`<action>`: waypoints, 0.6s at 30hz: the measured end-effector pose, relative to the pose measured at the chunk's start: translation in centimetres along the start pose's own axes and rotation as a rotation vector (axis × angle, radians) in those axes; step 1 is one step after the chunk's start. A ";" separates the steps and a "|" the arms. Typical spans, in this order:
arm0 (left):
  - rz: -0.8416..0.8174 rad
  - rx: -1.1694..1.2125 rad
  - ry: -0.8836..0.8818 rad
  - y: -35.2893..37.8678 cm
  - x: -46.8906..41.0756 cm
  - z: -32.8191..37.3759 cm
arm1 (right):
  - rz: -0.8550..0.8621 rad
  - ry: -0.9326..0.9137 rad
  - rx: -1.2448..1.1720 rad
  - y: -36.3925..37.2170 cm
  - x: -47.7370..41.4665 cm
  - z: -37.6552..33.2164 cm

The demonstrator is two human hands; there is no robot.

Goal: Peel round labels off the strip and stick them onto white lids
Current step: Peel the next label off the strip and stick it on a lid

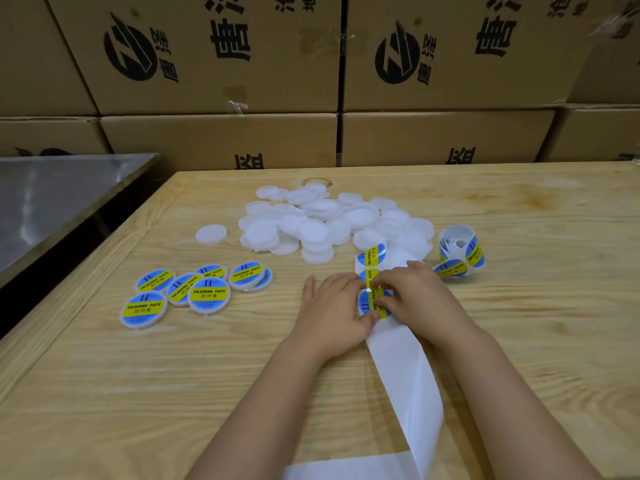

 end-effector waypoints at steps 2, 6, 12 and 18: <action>0.000 -0.004 -0.001 0.0 0.0 -0.1 | 0.038 -0.027 0.060 -0.2 0.0 -0.4; -0.013 -0.011 0.007 -0.1 0.1 -0.2 | 0.074 0.016 -0.117 -1.2 0.4 -0.3; -0.061 0.028 0.036 -0.4 0.2 -0.3 | 0.131 0.139 -0.486 -2.8 0.6 0.5; -0.114 -0.058 0.056 -0.1 0.3 -0.1 | 0.332 0.346 -1.056 -3.7 0.5 1.1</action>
Point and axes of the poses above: each hand's wrist, its own x-axis away from the middle knuckle, its own y-axis out of the palm, z = x × y, the point moved 4 cm from there along -x, towards the middle knuckle, and after that the axes turned 2 degrees about -x, right-handed, at the moved point
